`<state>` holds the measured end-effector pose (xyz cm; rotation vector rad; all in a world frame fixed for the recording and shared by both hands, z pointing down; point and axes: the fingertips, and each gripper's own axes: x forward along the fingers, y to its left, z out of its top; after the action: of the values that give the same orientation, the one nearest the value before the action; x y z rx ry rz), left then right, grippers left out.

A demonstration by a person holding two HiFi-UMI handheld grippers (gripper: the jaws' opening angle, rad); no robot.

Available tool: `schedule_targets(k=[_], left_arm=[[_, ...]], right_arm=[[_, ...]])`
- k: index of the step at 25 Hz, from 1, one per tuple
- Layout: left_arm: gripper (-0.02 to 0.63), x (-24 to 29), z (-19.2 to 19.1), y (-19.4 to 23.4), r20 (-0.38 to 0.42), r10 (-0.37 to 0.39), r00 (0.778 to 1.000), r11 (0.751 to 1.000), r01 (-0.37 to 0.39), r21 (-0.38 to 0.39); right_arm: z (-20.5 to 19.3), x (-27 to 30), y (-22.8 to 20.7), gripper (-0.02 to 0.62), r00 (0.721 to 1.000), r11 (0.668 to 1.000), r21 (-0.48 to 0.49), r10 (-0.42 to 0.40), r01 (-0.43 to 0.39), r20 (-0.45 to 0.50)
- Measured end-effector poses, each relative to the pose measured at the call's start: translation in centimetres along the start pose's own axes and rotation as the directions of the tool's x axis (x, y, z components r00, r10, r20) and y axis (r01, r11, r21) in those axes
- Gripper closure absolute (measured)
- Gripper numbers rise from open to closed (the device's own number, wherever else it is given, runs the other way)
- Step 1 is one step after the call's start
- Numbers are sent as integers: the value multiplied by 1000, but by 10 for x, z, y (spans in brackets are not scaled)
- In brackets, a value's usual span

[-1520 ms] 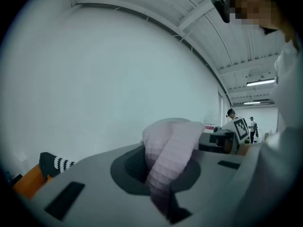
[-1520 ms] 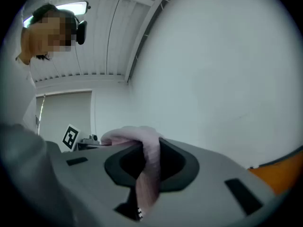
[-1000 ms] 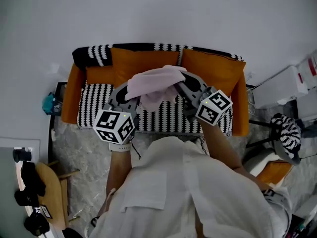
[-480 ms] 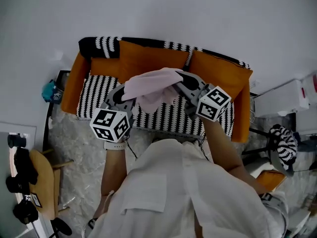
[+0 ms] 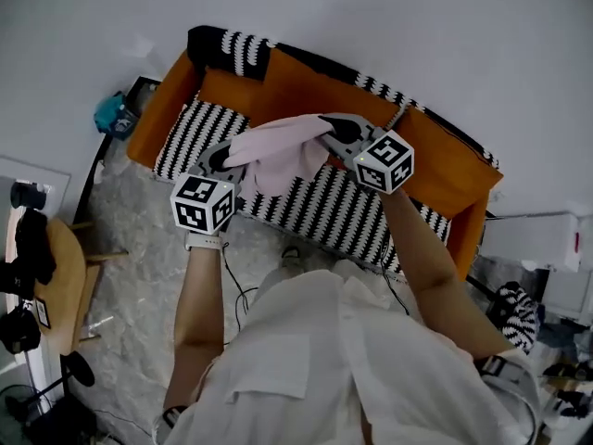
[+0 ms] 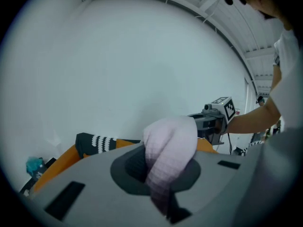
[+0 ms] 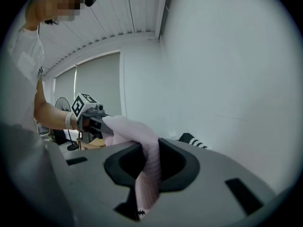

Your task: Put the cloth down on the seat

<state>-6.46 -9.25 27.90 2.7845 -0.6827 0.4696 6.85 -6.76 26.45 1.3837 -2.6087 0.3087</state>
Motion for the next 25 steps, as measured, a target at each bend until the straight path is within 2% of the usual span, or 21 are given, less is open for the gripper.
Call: schedule_targets(k=[3,7,10,14,17,20,23,25], left_arm=[[568,6,-10,28,8,100,995,995,-100,-14],[568,20,-33,45,18,199,980,980,-199,12],[568,38,-81,34,-7,244,970,969,-245,-21],[566,70,-170,2,-105,259,960,958,-269,-99],[566,92,-238,-40,-204,235,950,941,-275,-200],[566,110,-289,-94,-278,161,947,935,-236,-266],[566,123,-316,-142,-307,81,948,940,-176,-294],[566,128,-328,-161,-311,44,949,934,-149,-323]], right_arm=[[-8,38,-15,525,998,998,-35,57,-57,-15],[-30,70,-35,525,990,987,-85,130,-134,-56],[-79,72,-43,525,976,978,-90,177,-190,-130],[-175,57,-51,525,940,972,-13,222,-233,-258],[-249,26,-53,525,883,960,43,273,-278,-382],[-308,-17,-52,525,798,934,75,338,-349,-498],[-345,-58,-52,525,712,900,89,394,-426,-581],[-356,-72,-53,525,676,885,93,414,-457,-609]])
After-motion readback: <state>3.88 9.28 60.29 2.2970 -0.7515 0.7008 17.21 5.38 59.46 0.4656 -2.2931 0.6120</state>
